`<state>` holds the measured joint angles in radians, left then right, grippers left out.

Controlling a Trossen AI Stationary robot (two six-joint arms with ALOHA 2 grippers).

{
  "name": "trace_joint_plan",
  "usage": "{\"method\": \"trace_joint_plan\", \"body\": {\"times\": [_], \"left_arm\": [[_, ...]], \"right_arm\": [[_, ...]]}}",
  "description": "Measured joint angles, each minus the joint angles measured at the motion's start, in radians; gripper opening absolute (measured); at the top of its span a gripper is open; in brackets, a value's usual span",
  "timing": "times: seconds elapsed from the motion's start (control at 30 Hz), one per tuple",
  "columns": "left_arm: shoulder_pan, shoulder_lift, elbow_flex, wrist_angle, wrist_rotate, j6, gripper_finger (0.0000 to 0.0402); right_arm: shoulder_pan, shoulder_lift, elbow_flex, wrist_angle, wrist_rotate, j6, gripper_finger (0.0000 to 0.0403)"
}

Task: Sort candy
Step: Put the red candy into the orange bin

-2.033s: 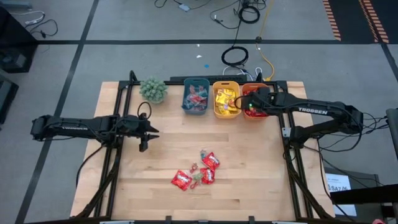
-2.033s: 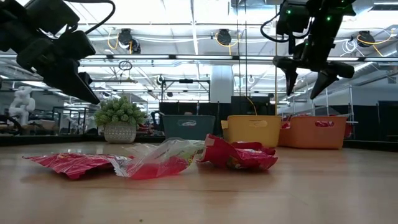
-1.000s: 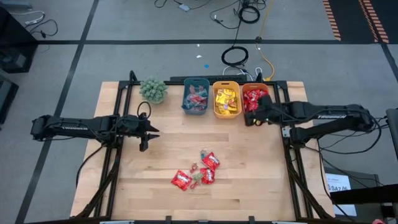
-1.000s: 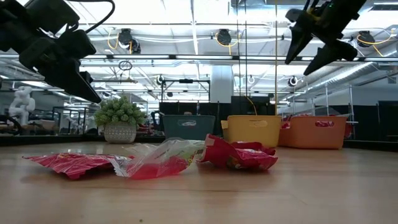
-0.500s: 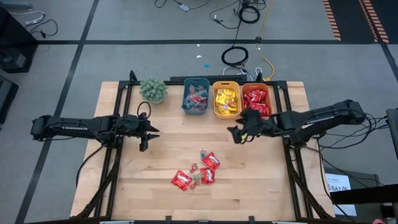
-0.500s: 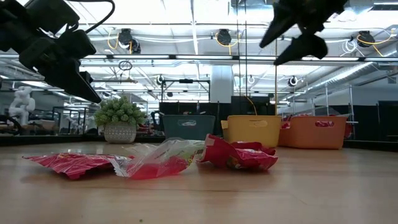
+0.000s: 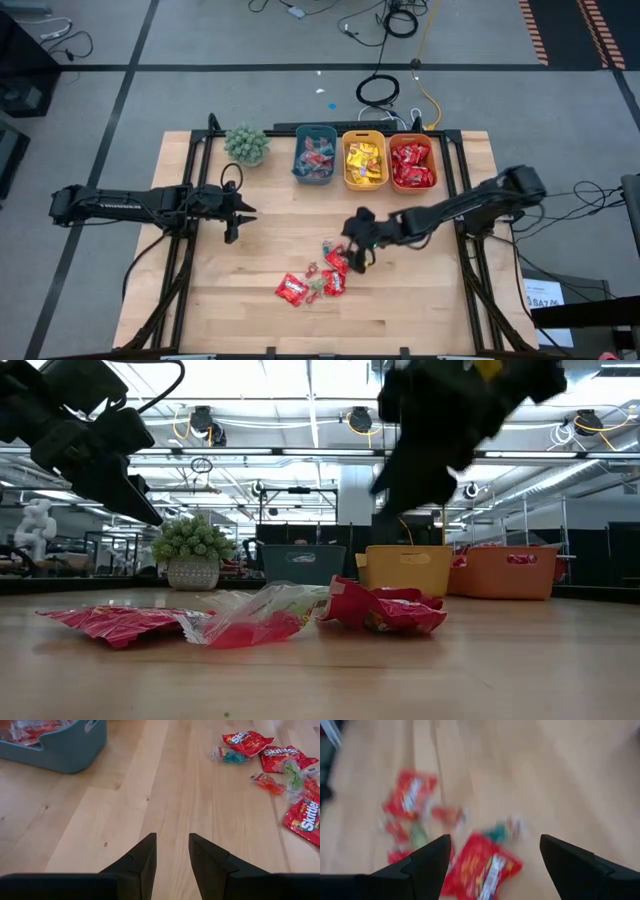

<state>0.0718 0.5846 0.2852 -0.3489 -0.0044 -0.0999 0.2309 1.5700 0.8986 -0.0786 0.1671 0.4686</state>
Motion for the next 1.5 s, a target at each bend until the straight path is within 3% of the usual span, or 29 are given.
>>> {"method": "trace_joint_plan", "body": {"times": [0.37, 0.43, 0.53, 0.67, 0.7, 0.9, 1.07, 1.37, 1.5], "left_arm": [[0.000, 0.000, 0.000, 0.000, 0.000, 0.000, 0.0123], [0.000, 0.000, 0.000, 0.000, 0.000, 0.000, 0.0123], [0.000, 0.000, 0.001, 0.000, -0.001, 0.000, 0.0123], [0.000, 0.000, 0.001, 0.003, -0.001, 0.000, 0.0123], [0.000, 0.000, 0.001, 0.003, -0.001, 0.000, 0.0123], [0.000, 0.000, 0.001, 0.004, -0.001, 0.001, 0.0123], [0.000, 0.000, 0.001, 0.004, -0.001, 0.002, 0.0123], [0.000, 0.000, 0.001, 0.007, -0.001, 0.002, 0.0123], [0.000, 0.000, 0.001, 0.027, -0.001, 0.002, 0.0123]], "right_arm": [[0.078, 0.311, 0.025, 0.000, 0.020, 0.157, 0.0285], [0.082, 0.334, 0.043, -0.004, 0.045, 0.178, 0.0257], [0.079, 0.340, 0.071, -0.021, 0.054, 0.197, 0.0180], [0.067, 0.305, 0.139, -0.161, 0.041, 0.193, 0.0040], [0.064, 0.292, 0.160, -0.221, 0.030, 0.183, 0.0024], [0.033, 0.172, 0.318, -0.512, 0.059, 0.175, 0.0025], [-0.018, 0.051, 0.398, -0.683, 0.189, 0.202, 0.0006], [-0.215, -0.193, 0.396, -0.979, 0.417, 0.328, 0.0006], [-0.362, -0.299, 0.312, -0.993, 0.432, 0.340, 0.0005]]}}
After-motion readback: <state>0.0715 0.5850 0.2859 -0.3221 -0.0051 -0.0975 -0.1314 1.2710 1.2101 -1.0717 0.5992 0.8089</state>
